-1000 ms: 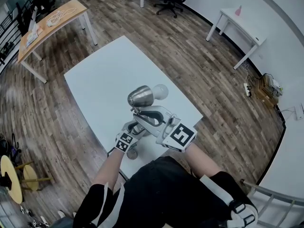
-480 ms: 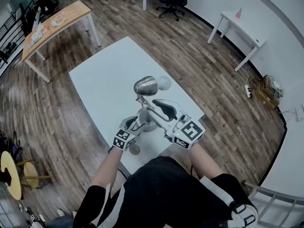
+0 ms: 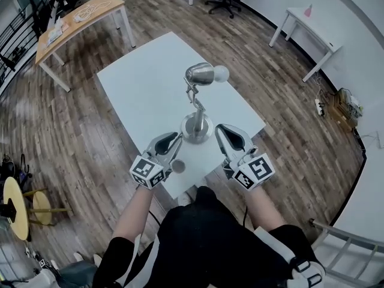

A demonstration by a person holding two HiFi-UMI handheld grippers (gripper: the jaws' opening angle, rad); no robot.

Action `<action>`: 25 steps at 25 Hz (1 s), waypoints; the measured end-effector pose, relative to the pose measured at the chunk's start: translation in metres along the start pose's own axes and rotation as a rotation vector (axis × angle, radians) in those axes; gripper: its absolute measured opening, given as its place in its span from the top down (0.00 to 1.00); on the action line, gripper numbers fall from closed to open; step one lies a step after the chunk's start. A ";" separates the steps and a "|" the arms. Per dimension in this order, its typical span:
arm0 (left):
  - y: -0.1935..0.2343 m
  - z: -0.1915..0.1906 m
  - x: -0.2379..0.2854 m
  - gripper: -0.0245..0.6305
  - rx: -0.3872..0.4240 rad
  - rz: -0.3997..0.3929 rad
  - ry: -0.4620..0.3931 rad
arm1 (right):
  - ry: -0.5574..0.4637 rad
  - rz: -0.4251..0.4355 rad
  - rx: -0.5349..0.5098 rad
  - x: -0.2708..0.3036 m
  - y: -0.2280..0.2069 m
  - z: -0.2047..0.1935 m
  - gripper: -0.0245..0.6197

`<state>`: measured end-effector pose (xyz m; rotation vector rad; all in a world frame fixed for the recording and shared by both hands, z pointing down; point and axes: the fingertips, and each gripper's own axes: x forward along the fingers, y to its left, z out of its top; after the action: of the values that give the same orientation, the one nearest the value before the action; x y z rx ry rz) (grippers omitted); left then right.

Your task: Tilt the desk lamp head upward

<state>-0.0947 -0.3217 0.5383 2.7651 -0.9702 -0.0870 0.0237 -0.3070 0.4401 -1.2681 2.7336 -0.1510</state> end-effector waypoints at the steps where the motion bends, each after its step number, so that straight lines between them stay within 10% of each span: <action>1: -0.004 0.005 -0.006 0.89 -0.008 0.001 -0.022 | 0.007 -0.016 0.007 -0.009 0.001 -0.005 0.95; 25: -0.157 0.034 -0.091 0.96 0.078 0.257 -0.155 | -0.007 0.050 -0.003 -0.183 0.006 0.013 0.95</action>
<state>-0.0740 -0.1508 0.4702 2.7071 -1.3872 -0.2306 0.1386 -0.1635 0.4389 -1.1974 2.7574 -0.1374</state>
